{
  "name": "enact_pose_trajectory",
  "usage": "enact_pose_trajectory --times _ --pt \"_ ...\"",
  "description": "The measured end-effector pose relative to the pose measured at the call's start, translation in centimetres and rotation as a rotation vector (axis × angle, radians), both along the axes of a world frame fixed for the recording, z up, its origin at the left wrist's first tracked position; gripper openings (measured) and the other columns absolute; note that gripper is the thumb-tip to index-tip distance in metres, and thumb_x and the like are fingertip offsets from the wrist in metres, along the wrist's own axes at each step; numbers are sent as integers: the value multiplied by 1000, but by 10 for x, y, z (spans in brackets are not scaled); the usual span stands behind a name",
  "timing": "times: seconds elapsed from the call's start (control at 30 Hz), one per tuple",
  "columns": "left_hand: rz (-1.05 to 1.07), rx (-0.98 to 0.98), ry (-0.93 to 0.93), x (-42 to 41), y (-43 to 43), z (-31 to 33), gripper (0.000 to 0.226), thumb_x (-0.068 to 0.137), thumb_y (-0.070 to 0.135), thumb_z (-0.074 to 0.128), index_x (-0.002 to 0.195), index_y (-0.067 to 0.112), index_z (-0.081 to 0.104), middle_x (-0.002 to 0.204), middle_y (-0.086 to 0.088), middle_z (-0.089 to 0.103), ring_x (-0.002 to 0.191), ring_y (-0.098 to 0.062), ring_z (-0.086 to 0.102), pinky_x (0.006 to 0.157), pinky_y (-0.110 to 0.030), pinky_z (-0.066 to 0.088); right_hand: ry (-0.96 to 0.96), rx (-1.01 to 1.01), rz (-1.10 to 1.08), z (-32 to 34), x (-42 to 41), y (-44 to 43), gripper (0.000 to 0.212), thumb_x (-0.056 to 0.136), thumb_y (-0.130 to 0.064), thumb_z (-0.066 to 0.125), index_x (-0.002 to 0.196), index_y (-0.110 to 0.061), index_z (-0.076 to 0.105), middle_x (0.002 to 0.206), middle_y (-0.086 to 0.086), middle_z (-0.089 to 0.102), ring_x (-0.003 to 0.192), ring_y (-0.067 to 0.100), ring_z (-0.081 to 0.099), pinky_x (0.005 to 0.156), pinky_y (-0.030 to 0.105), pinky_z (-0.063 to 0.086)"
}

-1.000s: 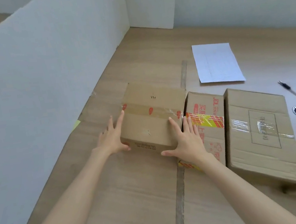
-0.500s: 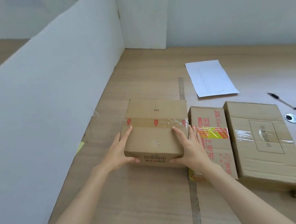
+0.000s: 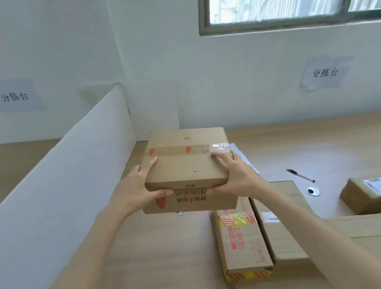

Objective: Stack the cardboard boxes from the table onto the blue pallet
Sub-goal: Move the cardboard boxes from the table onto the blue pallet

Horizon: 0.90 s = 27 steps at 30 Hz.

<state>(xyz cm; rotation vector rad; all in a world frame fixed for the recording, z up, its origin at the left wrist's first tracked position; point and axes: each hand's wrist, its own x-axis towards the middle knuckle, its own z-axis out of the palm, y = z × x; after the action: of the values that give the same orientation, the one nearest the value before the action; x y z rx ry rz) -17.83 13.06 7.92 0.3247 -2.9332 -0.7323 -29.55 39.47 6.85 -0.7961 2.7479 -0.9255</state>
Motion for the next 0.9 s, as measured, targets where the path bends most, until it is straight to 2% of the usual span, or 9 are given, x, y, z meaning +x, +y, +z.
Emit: enact_pose_trajectory --times 0.13,0.27,0.4,0.47,0.6,0.77,0.9 --pt "-98 -60 62 -26 40 36 103 62 77 63 148 43 15 145 5 36 123 -22 47 92 -38 44 27 -64 -40 36 -7 50 108 51 -60 85 142 -46 27 146 4 26 127 28 41 100 43 44" --pt "-221 -99 98 -60 99 62 100 67 72 66 148 38 19 140 1 43 121 -21 48 95 -41 45 37 -90 -137 59 -9 119 105 56 -51 88 143 -41 31 143 4 31 124 26 43 100 42 45" --pt "-359 -102 110 -92 178 77 96 66 76 62 145 43 19 140 5 43 117 -21 51 94 -43 47 47 -93 -255 75 -4 208 108 53 -56 87 143 -42 29 146 0 29 127 22 40 102 40 43" --pt "-416 -95 128 -106 227 83 95 66 75 63 145 44 21 141 6 43 118 -21 51 95 -42 46 70 -67 -319 82 1 258 110 51 -61 84 144 -42 27 146 0 30 127 21 41 102 38 43" --pt "-543 -81 164 -124 341 90 90 70 71 64 145 44 22 140 8 43 119 -21 50 95 -39 44 97 -35 -449 96 22 370 106 59 -55 85 146 -40 27 142 3 34 122 21 44 98 35 45" --pt "-689 -57 180 -130 502 94 93 69 74 61 146 44 19 143 7 41 122 -22 49 98 -39 42 127 15 -594 110 59 524 106 59 -55 85 146 -37 27 147 2 31 130 23 38 103 37 39" --pt "-776 -73 171 -122 629 98 108 54 87 48 147 40 19 144 4 41 125 -23 47 99 -38 42 119 40 -691 118 88 640 107 59 -54 85 147 -38 26 152 2 24 132 24 36 106 39 37"
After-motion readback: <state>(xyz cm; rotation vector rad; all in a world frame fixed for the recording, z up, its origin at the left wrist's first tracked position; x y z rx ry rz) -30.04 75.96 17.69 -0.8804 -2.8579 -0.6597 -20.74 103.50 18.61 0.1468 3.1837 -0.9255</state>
